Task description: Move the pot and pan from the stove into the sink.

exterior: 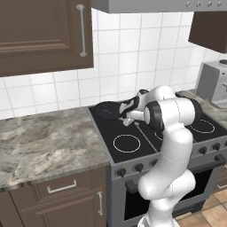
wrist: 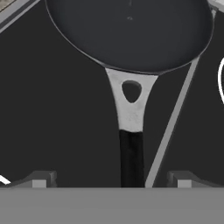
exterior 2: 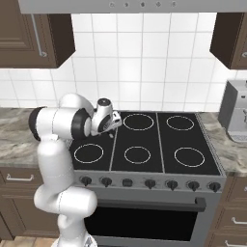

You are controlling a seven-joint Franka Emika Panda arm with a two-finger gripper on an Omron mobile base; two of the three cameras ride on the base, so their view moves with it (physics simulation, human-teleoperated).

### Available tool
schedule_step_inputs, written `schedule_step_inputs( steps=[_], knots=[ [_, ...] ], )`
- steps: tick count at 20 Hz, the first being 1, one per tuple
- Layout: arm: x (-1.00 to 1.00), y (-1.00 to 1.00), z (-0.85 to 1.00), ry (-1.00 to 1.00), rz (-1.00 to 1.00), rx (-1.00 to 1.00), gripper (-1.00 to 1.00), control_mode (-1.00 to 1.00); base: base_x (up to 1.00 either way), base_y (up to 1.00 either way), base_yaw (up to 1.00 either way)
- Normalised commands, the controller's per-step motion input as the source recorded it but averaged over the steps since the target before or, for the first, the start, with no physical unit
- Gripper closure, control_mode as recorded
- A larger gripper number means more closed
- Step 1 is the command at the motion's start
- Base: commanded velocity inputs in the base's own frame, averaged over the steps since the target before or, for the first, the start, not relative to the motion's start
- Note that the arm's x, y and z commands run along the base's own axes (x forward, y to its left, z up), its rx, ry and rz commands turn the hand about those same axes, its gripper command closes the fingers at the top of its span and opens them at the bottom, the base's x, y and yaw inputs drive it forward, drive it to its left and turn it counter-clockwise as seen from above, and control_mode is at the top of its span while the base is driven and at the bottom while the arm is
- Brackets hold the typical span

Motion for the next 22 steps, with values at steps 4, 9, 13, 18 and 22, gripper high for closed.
schedule_step_inputs(
  steps=[4, 9, 13, 18, 22],
  knots=[
    [0.02, -0.01, -0.05, 0.00, 0.01, 0.00, -1.00, -1.00, 0.00, 0.00, 0.00],
    [0.19, 0.00, -0.13, 0.00, 0.00, 0.00, -1.00, -1.00, 0.00, 0.00, 0.00],
    [0.24, 0.00, -0.16, 0.00, 0.00, 0.00, -1.00, -1.00, 0.00, 0.00, 0.00],
    [0.21, -0.03, -0.22, 0.00, 0.00, 0.00, -1.00, -1.00, 0.00, 0.00, 0.00],
    [0.17, -0.09, -0.25, 0.00, 0.00, 0.00, -1.00, -1.00, 0.00, 0.00, 0.00]
  ],
)
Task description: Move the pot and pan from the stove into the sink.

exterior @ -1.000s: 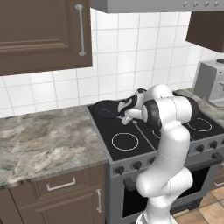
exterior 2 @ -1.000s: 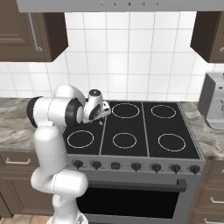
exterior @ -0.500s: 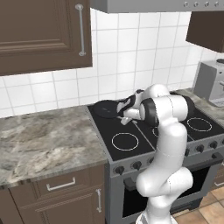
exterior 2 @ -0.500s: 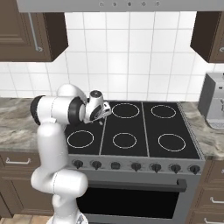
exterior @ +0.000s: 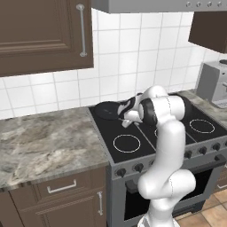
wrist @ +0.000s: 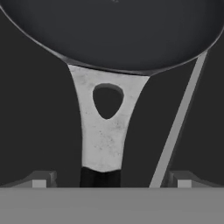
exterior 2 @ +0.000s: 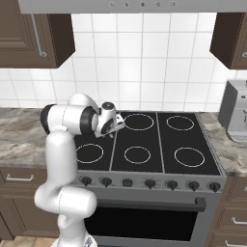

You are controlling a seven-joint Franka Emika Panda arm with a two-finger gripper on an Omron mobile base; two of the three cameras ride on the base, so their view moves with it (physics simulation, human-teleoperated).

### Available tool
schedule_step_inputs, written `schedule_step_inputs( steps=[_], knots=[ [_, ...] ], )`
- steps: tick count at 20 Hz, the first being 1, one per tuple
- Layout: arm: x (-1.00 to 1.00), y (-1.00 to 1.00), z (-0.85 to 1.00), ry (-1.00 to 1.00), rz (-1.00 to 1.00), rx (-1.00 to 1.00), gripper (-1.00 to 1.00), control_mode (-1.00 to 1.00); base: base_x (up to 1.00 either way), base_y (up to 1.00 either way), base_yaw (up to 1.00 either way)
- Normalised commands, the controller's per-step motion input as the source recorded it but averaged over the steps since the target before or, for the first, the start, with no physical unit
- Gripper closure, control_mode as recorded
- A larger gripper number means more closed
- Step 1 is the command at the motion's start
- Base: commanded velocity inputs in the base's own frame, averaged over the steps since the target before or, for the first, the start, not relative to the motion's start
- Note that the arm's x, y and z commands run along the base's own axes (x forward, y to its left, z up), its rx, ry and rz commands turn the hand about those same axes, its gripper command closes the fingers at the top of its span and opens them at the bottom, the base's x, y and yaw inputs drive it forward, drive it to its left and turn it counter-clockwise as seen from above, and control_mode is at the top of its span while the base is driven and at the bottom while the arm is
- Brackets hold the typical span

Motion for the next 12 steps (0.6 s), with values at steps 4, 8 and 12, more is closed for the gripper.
schedule_step_inputs(
  steps=[4, 8, 12],
  knots=[
    [0.03, -0.03, -0.12, 0.00, 0.00, 0.00, -1.00, -1.00, 0.00, 0.00, 0.00],
    [0.00, 0.00, -0.02, 0.00, 0.00, 0.00, -1.00, -1.00, 0.00, 0.00, 0.00],
    [0.00, 0.00, 0.00, 0.00, 0.00, 0.00, 1.00, -1.00, 0.00, 0.00, 0.00]
  ],
)
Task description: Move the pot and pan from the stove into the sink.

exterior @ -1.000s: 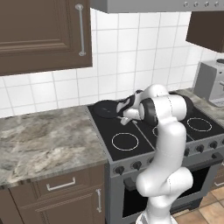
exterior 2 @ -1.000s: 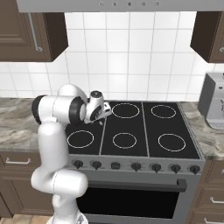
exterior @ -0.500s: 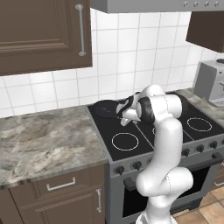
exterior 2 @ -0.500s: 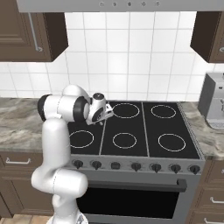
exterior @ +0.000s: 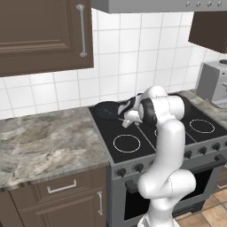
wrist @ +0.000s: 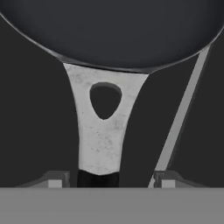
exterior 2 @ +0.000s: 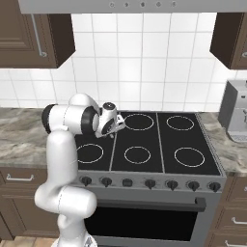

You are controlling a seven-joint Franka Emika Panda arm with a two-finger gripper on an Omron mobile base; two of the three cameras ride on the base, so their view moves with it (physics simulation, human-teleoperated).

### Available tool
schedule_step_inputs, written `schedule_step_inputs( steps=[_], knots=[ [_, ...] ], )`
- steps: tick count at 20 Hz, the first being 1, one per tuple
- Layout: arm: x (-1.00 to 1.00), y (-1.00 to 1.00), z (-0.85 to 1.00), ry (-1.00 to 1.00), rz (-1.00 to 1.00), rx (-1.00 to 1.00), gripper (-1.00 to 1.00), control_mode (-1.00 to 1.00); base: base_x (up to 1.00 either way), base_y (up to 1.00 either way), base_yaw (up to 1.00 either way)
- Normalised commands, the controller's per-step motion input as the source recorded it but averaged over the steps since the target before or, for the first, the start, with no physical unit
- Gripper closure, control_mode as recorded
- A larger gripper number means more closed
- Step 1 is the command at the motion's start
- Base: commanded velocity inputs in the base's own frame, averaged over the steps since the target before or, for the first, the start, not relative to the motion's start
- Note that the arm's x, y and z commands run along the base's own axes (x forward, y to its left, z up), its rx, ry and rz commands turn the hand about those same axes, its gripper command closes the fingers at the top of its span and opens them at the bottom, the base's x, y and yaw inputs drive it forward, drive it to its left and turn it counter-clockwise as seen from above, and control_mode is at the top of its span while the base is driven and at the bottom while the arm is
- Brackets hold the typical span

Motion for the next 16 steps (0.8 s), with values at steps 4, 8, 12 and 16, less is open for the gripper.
schedule_step_inputs(
  steps=[4, 8, 12, 16],
  knots=[
    [0.00, 0.00, 0.06, 0.00, -0.01, 0.00, 1.00, -1.00, 0.00, 0.00, 0.00],
    [0.00, 0.00, 0.33, 0.04, -0.03, 0.01, 1.00, -1.00, 0.00, 0.00, 0.00],
    [0.00, -0.01, 0.55, 0.12, 0.00, 0.02, 1.00, -1.00, 0.00, 0.00, 0.00],
    [-0.06, 0.00, 0.69, 0.15, 0.00, 0.00, 1.00, -1.00, 0.00, 0.00, 0.00]
  ],
)
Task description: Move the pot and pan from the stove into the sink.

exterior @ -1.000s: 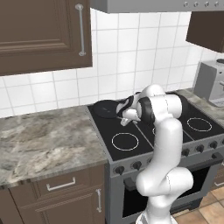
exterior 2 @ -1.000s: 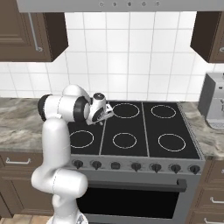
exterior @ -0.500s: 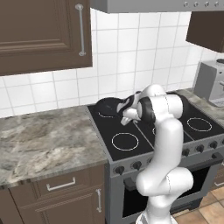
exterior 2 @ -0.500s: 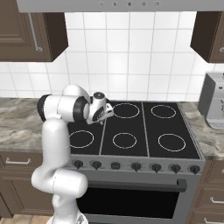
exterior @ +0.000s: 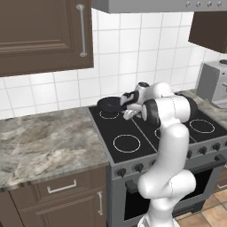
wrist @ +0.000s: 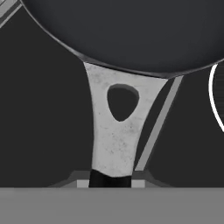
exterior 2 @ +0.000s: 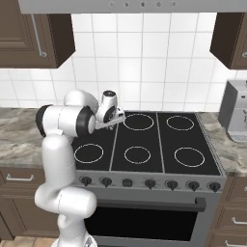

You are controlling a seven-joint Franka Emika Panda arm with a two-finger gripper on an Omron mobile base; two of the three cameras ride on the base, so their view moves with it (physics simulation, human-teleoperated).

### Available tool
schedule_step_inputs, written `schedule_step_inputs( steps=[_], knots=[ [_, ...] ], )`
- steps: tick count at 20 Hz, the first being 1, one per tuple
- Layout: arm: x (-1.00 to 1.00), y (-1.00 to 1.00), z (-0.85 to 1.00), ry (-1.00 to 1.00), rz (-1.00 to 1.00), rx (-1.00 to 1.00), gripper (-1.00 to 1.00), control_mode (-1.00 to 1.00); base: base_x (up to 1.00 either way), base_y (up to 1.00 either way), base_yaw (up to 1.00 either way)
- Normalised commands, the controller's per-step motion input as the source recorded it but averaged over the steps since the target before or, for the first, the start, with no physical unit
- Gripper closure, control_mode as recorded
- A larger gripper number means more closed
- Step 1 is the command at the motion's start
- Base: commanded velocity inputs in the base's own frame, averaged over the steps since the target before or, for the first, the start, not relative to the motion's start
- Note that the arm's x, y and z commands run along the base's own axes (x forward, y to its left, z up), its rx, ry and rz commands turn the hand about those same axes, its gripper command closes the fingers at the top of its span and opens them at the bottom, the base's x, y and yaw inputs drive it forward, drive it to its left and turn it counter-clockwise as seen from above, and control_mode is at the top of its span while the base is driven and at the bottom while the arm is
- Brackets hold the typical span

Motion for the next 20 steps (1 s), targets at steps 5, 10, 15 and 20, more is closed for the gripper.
schedule_step_inputs(
  steps=[5, 10, 15, 20],
  knots=[
    [-0.47, -0.08, 0.56, 0.06, 0.01, 0.00, 1.00, -1.00, 0.00, 0.00, 0.00],
    [-0.77, -0.11, 0.47, -0.01, 0.04, 0.00, 1.00, -1.00, 0.00, 0.00, 0.00],
    [-0.98, -0.13, 0.39, -0.09, 0.09, 0.00, 1.00, -1.00, 0.00, 0.00, 0.00],
    [-0.85, -0.17, 0.25, -0.15, 0.14, 0.01, 1.00, -1.00, 0.00, 0.00, 0.00]
  ],
)
